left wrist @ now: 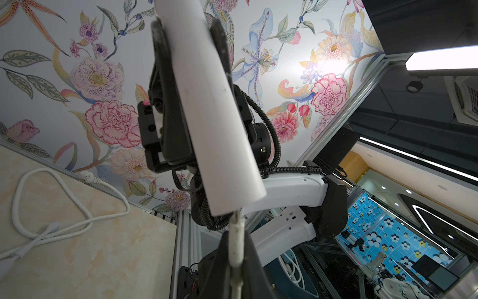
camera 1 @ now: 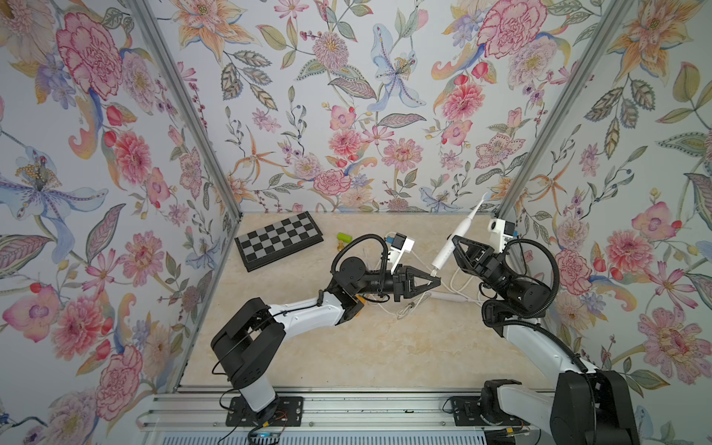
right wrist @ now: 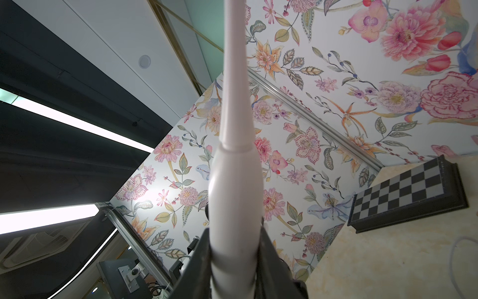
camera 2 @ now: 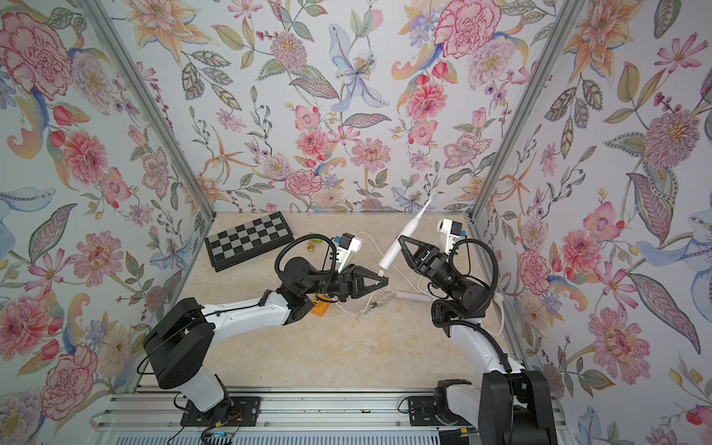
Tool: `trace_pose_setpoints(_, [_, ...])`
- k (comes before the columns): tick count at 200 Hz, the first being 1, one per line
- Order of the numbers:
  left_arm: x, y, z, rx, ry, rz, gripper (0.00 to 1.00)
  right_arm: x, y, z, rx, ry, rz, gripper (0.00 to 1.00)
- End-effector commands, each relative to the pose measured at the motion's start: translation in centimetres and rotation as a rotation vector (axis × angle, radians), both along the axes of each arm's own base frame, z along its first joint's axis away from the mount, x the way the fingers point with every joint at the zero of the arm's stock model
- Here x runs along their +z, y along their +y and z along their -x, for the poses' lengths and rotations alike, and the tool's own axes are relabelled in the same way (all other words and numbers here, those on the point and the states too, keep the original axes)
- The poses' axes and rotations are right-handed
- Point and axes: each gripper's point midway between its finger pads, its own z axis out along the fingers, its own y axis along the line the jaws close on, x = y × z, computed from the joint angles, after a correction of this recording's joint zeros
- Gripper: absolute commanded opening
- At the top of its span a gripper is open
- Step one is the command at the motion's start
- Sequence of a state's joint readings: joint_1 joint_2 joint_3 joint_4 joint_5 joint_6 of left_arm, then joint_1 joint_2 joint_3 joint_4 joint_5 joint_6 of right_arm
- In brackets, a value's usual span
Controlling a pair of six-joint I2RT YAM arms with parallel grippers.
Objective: Charge the electric toothbrush
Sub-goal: Insert the charging cable into the electric toothbrush.
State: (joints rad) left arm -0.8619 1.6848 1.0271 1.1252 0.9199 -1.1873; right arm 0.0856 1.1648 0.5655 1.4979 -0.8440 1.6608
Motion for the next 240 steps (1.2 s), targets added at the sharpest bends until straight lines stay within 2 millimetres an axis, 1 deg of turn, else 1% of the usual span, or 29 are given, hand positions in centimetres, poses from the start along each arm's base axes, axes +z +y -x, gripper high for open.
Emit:
trace_pose_setpoints(1, [2.9, 1.6, -0.2, 0.013, -0.039, 0.094, 0.0, 1.4, 0.8, 2.5, 0.052, -0.128, 0.04, 0.0])
trace_pose_setpoints(21, [3.4, 2.0, -0.1, 0.001, -0.036, 0.121, 0.0, 1.6, 0.9, 2.7, 0.053, -0.137, 0.042, 0.0])
trace_pose_setpoints(52, [3.7, 2.2, 0.2, -0.014, -0.033, 0.135, 0.0, 1.0, 0.9, 2.4, 0.051, -0.125, 0.047, 0.0])
trace_pose_setpoints(63, [3.6, 2.1, 0.2, -0.014, -0.032, 0.132, 0.0, 1.0, 0.8, 2.4, 0.045, -0.123, 0.042, 0.0])
trace_pose_setpoints(113, [3.0, 1.6, -0.1, -0.021, -0.023, 0.097, 0.0, 2.3, 1.3, 3.1, 0.06, -0.168, 0.038, 0.0])
trace_pose_setpoints(168, [2.3, 1.2, -0.2, -0.014, -0.037, 0.035, 0.0, 2.7, 1.7, 4.2, 0.081, -0.226, 0.08, 0.0])
trace_pose_setpoints(214, [3.6, 1.9, 0.4, -0.03, -0.067, 0.069, 0.0, 2.4, 2.8, 5.1, 0.126, -0.26, 0.118, 0.0])
trace_pose_setpoints(240, [4.6, 2.7, 0.7, -0.049, -0.071, 0.109, 0.0, 2.6, 3.7, 6.4, 0.168, -0.315, 0.152, 0.0])
